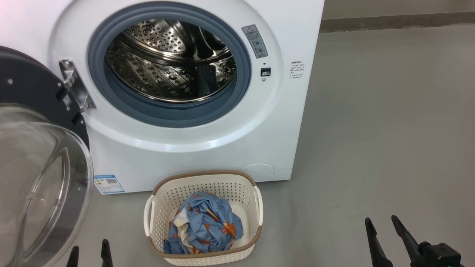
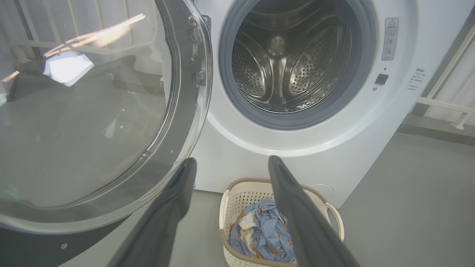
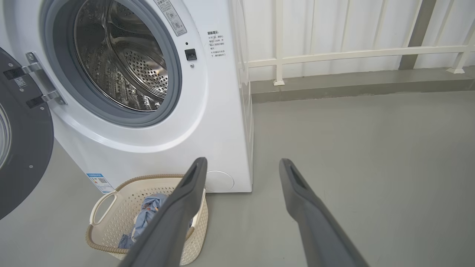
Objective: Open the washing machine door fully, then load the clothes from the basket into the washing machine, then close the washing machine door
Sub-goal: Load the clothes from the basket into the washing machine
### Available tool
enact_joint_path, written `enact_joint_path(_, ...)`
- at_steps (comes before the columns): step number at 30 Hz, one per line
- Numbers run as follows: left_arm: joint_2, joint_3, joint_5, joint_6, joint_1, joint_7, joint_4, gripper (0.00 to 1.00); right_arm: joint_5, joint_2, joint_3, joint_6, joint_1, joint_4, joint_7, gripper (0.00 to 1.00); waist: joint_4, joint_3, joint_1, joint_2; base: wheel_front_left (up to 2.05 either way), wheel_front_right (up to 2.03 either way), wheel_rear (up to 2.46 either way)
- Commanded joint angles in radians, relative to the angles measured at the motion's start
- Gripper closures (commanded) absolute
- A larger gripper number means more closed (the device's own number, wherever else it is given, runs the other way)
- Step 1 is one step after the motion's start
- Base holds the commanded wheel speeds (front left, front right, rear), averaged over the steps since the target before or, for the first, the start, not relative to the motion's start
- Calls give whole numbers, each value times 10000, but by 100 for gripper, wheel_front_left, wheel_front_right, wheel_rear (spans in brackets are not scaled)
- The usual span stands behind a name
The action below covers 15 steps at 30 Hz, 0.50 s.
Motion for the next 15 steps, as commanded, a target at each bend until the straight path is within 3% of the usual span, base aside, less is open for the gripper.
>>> enact_joint_path(1, 114, 295, -26, 55, -179, -57, -183, 0, -91, -161, 222, 62, -173, -229, -120, 0, 5, 0, 0, 0, 0, 0, 0)
enact_joint_path(15, 114, 246, 89, 85, -173, -57, -247, 0, -58, -131, 237, 62, -166, -186, -120, 0, 31, 42, 0, 0, 0, 0, 0)
